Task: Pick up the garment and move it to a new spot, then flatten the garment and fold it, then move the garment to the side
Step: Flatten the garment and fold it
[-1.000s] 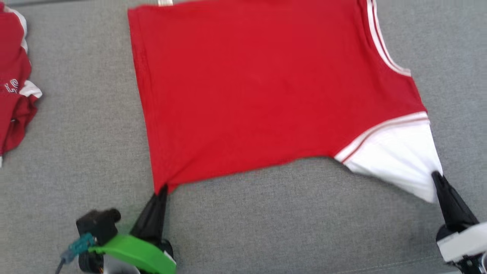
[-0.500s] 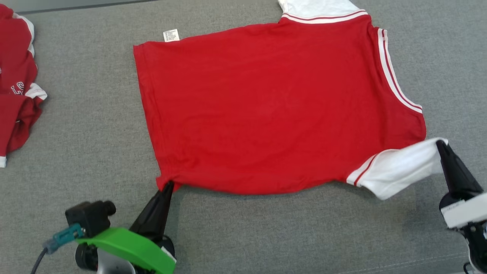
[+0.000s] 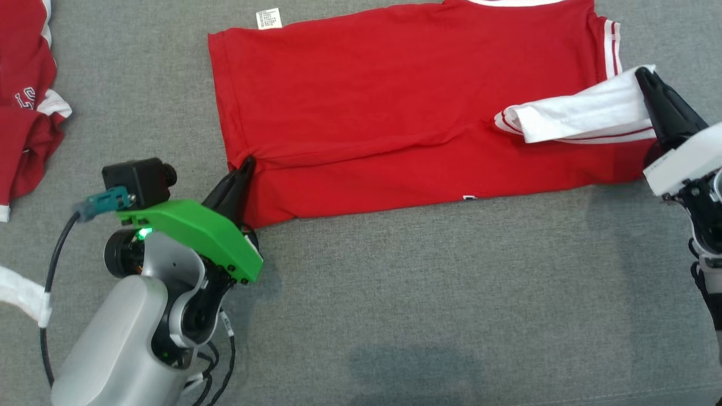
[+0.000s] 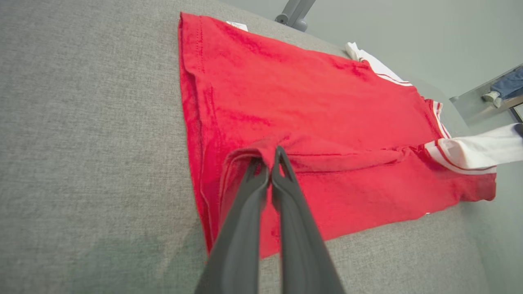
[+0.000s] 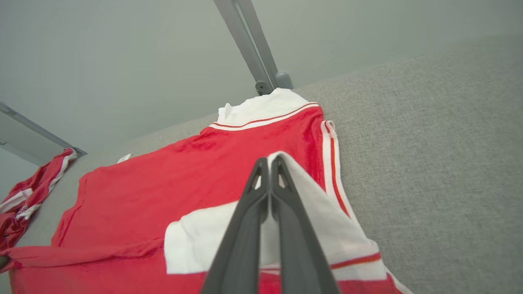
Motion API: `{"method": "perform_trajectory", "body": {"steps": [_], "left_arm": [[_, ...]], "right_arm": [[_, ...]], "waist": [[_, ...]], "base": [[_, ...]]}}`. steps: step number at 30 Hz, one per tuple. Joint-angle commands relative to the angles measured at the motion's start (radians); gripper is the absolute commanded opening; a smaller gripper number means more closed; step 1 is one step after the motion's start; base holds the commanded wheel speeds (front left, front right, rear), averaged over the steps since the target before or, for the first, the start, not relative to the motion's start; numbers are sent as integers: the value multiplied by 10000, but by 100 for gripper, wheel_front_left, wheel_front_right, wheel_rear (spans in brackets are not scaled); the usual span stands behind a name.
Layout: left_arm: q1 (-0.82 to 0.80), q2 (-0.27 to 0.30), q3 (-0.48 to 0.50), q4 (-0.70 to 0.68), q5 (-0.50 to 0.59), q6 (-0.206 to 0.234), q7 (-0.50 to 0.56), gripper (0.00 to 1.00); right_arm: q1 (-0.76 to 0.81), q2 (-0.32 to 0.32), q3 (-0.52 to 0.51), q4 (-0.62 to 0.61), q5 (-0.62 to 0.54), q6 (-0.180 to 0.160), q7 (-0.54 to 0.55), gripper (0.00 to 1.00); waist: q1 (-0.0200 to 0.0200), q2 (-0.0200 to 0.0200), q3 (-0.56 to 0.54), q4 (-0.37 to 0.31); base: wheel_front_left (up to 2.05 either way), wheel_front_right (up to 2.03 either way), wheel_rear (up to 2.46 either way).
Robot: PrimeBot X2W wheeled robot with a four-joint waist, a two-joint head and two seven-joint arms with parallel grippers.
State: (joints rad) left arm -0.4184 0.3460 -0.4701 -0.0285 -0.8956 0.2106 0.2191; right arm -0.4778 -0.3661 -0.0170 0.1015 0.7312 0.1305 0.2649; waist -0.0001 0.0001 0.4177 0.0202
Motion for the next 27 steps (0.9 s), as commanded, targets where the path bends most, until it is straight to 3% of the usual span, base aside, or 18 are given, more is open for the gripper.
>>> {"method": "perform_trajectory", "body": {"steps": [1, 3, 4, 5, 6, 7, 13, 17, 20, 27], "left_arm": [[-341, -27, -40, 334, 71, -64, 87, 0], [-725, -83, -123, 834, 195, -49, 124, 0], [-886, -119, -137, 1071, 288, -28, 72, 8], [-1010, -153, -163, 1299, 368, -21, 50, 37], [-1094, -153, -188, 1466, 466, -59, -66, 90], [-1148, -146, -196, 1622, 561, -73, -169, 100], [-321, 258, -281, 1432, 830, -181, -731, 100], [706, 514, -329, 616, 393, -234, -516, 100], [1200, 719, -280, 341, 302, -42, -391, 100], [1085, 619, -310, 177, -145, -191, 24, 100]], "right_arm": [[-394, 26, 92, 279, -233, 1, 103, 0], [-945, 91, 213, 718, -639, 3, 69, 0], [-1184, 112, 241, 940, -910, 1, -68, 29], [-1364, 114, 287, 1216, -1146, 1, -132, 100], [-1504, 112, 357, 1416, -1351, 1, -249, 100], [-1617, 85, 478, 1533, -1548, 3, -346, 100], [-587, -655, 1125, 889, -1883, 1, -585, 100], [730, -1442, 1067, -80, -1779, -2, 109, 100], [1525, -1798, 702, -593, -1841, -2, 683, 100], [1947, -1596, -64, -879, -2342, 1, 1665, 100]], "waist": [[1, -1, 406, 195], [1, -1, 622, 226], [1, -1, 710, 231], [1, -1, 783, 244], [1, -1, 829, 251], [1, -1, 843, 254], [1, -1, 471, 139], [1, -1, 195, -41], [1, -1, 174, -82], [1, -1, 533, -47]], "base": [[0, 0, 0], [0, 0, 0], [0, 0, 0], [0, 0, 0], [0, 0, 0], [0, 0, 0], [0, 0, 0], [0, 0, 0], [0, 0, 0], [0, 0, 0]]}}
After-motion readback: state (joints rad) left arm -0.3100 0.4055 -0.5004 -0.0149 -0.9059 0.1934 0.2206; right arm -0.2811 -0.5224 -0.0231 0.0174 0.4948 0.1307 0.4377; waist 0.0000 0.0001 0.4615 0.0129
